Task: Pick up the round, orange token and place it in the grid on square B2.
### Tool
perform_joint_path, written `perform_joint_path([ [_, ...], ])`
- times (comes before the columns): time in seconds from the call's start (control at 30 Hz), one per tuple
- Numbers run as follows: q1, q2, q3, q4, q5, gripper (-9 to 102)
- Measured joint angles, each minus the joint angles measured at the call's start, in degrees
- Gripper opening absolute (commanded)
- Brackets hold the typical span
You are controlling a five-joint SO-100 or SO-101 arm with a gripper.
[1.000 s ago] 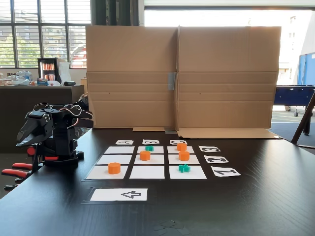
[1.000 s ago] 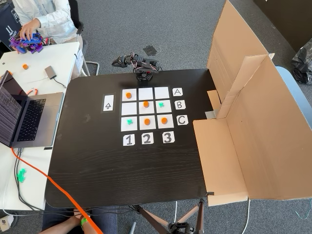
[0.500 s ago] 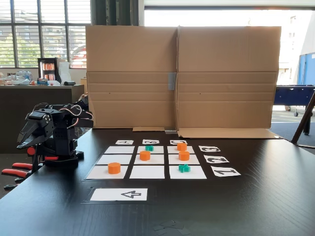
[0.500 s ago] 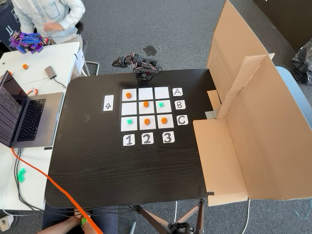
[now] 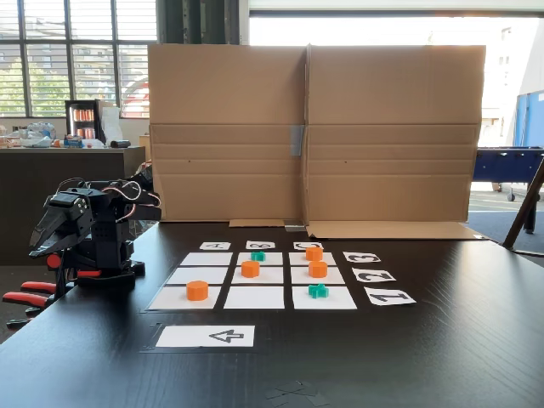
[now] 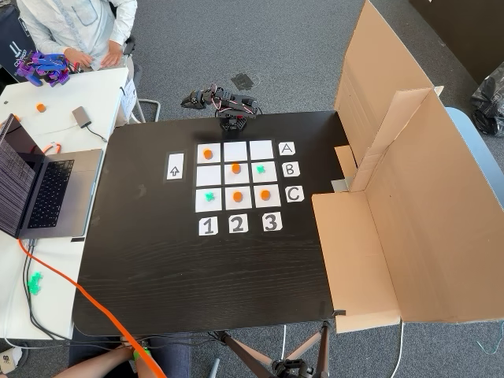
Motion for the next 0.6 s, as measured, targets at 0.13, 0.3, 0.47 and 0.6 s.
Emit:
perform_joint_path([
  [0.13,0.0,0.0,0.0,0.0,0.0,0],
  [0.3,0.0,0.0,0.0,0.0,0.0,0],
  [0.47,0.0,0.0,0.0,0.0,0.0,0],
  [0.6,0.0,0.0,0.0,0.0,0.0,0],
])
